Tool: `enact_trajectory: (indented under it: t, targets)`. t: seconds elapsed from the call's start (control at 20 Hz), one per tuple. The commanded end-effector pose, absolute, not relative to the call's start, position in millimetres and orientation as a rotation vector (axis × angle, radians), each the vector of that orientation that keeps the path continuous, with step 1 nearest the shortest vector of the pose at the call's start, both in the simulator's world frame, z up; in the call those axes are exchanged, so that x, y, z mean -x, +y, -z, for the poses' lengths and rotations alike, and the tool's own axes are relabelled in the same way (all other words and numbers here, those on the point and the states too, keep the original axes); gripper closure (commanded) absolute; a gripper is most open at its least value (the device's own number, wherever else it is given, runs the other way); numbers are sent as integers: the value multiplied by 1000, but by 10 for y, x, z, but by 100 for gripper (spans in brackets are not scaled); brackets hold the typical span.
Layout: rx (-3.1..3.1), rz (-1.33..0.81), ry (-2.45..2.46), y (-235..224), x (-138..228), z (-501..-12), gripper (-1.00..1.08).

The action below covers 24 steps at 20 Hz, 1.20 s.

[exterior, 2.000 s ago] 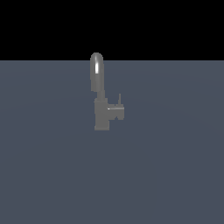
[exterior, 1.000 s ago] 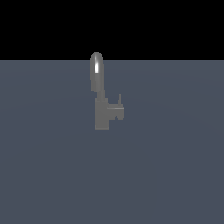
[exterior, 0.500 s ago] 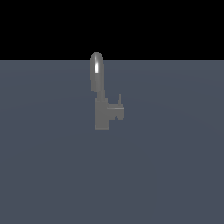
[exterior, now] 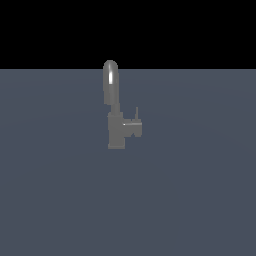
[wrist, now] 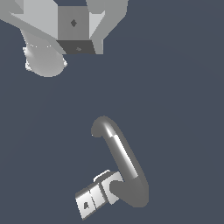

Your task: Turn on the faucet by rotating a designated handle.

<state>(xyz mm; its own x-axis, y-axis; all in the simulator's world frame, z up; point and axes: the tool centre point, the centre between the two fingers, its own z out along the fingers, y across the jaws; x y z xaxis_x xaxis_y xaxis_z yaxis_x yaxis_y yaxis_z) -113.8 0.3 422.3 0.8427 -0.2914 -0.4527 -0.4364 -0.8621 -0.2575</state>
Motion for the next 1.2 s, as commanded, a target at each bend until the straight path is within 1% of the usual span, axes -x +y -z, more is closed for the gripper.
enact_trajectory:
  t: [0.0, 0.6, 1.15]
  targets:
    - [2612, -619, 589, -16, 996, -4141, 108]
    - [2314, -816, 783, -136, 366, -3652, 108]
    - [1986, -984, 948, -265, -142, -3032, 108]
